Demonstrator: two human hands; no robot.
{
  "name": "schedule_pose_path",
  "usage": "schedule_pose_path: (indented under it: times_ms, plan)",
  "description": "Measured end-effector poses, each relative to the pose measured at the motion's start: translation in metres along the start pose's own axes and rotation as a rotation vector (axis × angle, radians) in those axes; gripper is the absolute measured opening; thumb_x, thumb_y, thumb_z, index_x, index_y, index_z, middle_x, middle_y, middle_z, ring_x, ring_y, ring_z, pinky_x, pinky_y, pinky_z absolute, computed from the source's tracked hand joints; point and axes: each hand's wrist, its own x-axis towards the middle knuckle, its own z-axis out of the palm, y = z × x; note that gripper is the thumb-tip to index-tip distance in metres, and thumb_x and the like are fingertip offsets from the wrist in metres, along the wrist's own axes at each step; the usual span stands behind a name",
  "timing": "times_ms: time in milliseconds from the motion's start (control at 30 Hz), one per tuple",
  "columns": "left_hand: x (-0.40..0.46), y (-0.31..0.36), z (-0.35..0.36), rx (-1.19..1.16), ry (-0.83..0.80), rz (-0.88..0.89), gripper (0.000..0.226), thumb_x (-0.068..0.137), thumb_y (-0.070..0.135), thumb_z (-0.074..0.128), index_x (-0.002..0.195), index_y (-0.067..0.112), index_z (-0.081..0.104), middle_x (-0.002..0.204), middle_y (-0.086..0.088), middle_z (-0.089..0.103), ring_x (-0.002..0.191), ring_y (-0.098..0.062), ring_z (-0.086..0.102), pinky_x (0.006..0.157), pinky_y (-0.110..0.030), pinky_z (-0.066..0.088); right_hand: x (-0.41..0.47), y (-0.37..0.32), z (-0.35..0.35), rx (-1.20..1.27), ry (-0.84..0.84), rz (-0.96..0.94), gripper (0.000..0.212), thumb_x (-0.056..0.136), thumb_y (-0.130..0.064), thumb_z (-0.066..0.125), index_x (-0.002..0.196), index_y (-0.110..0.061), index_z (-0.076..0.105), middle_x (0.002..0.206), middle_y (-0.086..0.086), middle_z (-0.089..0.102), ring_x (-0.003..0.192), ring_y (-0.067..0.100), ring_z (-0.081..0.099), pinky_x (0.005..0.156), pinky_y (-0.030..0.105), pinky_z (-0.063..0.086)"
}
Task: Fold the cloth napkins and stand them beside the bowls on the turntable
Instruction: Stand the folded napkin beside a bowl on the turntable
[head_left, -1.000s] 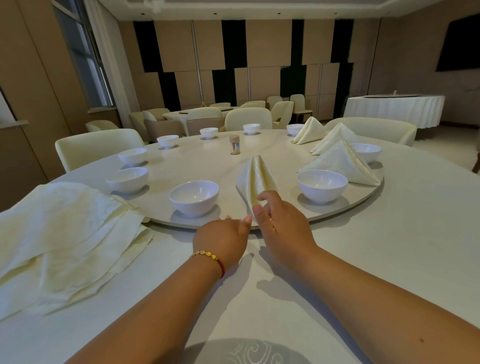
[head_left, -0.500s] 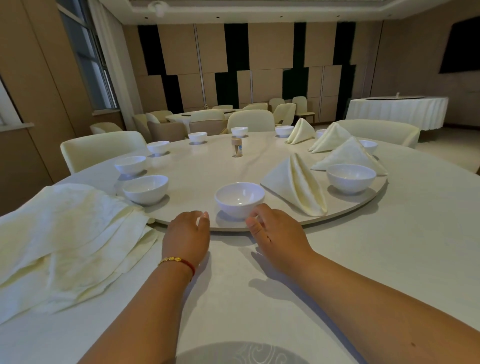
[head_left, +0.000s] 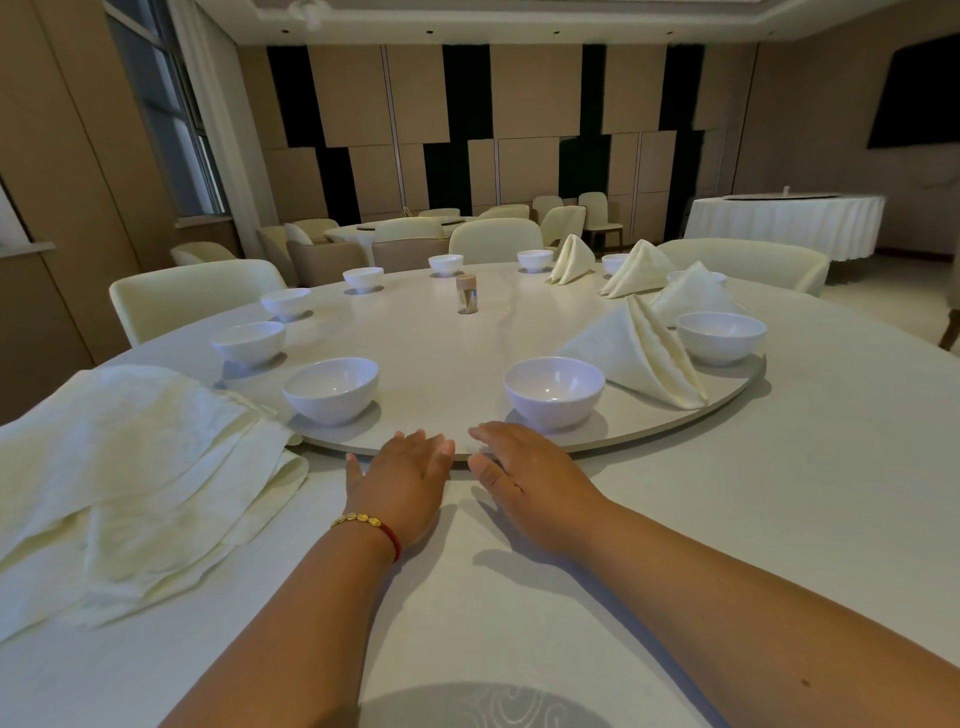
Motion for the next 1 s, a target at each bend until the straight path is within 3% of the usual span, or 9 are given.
schedule_pose_path:
  times_ms: [200,367,533,667,767,833,900,933,1000]
  plan:
    - [0.003,-0.007,0.006,0.001,0.005,-0.008,0.048,0.104,0.040,0.010,0.144,0.030,0.035,0.153,0.008,0.030,0.146,-0.012,0.012,0.116,-0.055,0.000,0.001,0.004,-0.002,-0.163,-0.168,0.055,0.061,0.100,-0.052,0.012,0.154,-0.022,0.018,0.160,-0.005,0.016,0.147,0.010,0.008,0.120,0.033,0.001]
    - [0.003,-0.004,0.009,0.031,0.006,0.023,0.049,0.104,0.040,0.011,0.148,0.030,0.028,0.156,0.008,0.026,0.146,-0.011,0.013,0.116,-0.054,-0.001,-0.001,0.002,0.000,-0.254,-0.247,0.036,0.108,0.063,-0.074,-0.020,0.154,-0.023,0.005,0.162,-0.008,0.001,0.148,0.008,-0.006,0.120,0.037,-0.008]
    - [0.001,-0.005,0.011,0.010,0.006,0.042,0.049,0.104,0.041,0.011,0.149,0.029,0.027,0.157,0.008,0.025,0.146,-0.010,0.013,0.116,-0.053,-0.003,-0.001,0.010,0.002,-0.322,-0.240,0.027,0.103,0.065,-0.073,-0.020,0.154,-0.026,0.002,0.162,-0.009,-0.002,0.147,0.007,-0.009,0.119,0.039,-0.009]
    - [-0.010,-0.007,0.008,-0.031,0.030,0.079,0.045,0.104,0.038,0.015,0.139,0.027,0.042,0.145,0.005,0.043,0.140,-0.015,0.029,0.117,-0.050,-0.002,-0.004,0.011,0.001,-0.372,-0.235,0.030,0.097,0.070,-0.071,-0.017,0.154,-0.026,0.000,0.162,-0.009,-0.004,0.147,0.008,-0.010,0.119,0.039,-0.010]
    - [-0.023,-0.025,0.000,0.022,0.159,0.045,0.032,0.104,0.028,0.026,0.109,0.023,0.057,0.111,0.001,0.062,0.112,-0.019,0.054,0.117,-0.045,0.017,-0.005,0.012,0.001,-0.409,-0.222,0.021,0.115,0.056,-0.077,-0.029,0.154,-0.024,-0.002,0.162,-0.007,-0.005,0.147,0.009,-0.010,0.119,0.037,-0.010]
    - [-0.030,-0.047,-0.008,0.031,0.279,-0.005,0.029,0.102,0.025,0.031,0.094,0.017,0.058,0.098,-0.003,0.063,0.096,-0.023,0.058,0.102,-0.040,0.039,-0.005,0.014,0.003,-0.413,-0.212,0.018,0.127,0.046,-0.081,-0.037,0.154,-0.024,-0.001,0.162,-0.007,-0.004,0.147,0.009,-0.009,0.119,0.037,-0.009]
    - [-0.036,-0.075,-0.018,-0.016,0.359,-0.101,0.030,0.101,0.021,0.035,0.084,0.012,0.058,0.093,-0.008,0.064,0.088,-0.027,0.058,0.081,-0.035,0.045,-0.005,0.015,0.004,-0.420,-0.214,0.019,0.132,0.042,-0.082,-0.040,0.154,-0.025,-0.001,0.162,-0.008,-0.004,0.148,0.009,-0.008,0.119,0.036,-0.008]
    - [-0.039,-0.091,-0.023,-0.032,0.399,-0.164,0.028,0.100,0.020,0.038,0.086,0.010,0.061,0.098,-0.010,0.064,0.090,-0.027,0.058,0.078,-0.034,0.046,-0.004,0.015,0.005,-0.425,-0.208,0.016,0.132,0.042,-0.082,-0.040,0.154,-0.025,0.000,0.162,-0.008,-0.003,0.148,0.009,-0.007,0.119,0.036,-0.008]
    - [-0.049,-0.121,-0.033,-0.042,0.497,-0.288,0.027,0.099,0.024,0.045,0.107,0.009,0.066,0.116,-0.010,0.061,0.107,-0.027,0.055,0.089,-0.036,0.045,-0.004,0.015,0.006,-0.435,-0.187,0.012,0.121,0.053,-0.082,-0.034,0.154,-0.026,0.001,0.162,-0.009,-0.002,0.148,0.009,-0.005,0.118,0.035,-0.007]
